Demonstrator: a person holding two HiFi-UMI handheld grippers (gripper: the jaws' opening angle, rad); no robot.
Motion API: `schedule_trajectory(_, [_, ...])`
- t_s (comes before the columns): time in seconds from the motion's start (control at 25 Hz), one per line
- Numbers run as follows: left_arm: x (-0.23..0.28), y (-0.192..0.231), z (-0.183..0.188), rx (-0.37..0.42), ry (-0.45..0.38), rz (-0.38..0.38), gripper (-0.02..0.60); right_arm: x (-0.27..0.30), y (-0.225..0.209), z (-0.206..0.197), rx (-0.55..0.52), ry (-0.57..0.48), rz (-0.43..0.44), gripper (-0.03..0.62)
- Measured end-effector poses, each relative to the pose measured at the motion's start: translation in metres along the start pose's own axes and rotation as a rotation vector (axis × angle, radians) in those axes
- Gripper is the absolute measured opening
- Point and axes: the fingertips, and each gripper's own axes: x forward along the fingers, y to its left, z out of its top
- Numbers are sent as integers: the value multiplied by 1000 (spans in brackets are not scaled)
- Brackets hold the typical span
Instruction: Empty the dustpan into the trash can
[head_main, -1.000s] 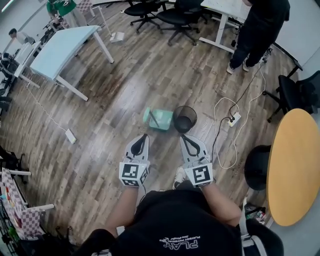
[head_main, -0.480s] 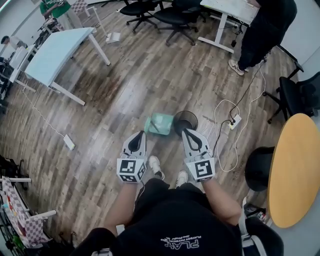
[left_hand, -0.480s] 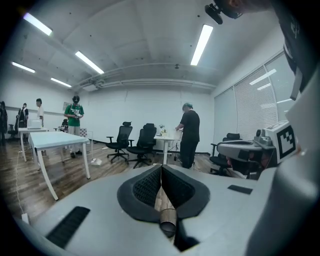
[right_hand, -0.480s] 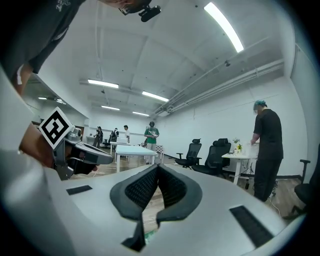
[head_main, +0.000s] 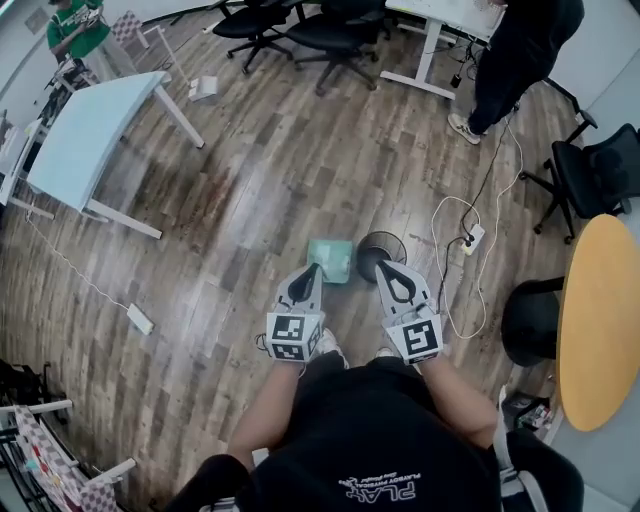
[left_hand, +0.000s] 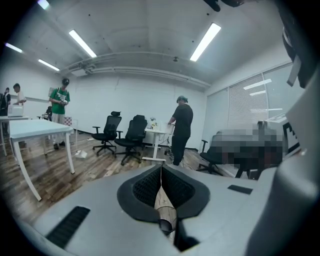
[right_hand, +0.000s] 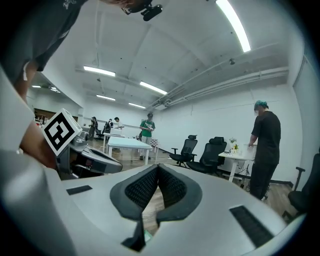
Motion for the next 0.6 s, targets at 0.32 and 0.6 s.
schedule_trajectory(0.32, [36, 34, -26, 6, 92, -13, 23, 30, -7, -25, 10, 64, -58, 23])
schedule_trajectory(0.6, [53, 58, -57, -13, 198, 48, 23, 40, -27, -53, 33, 110, -17, 23])
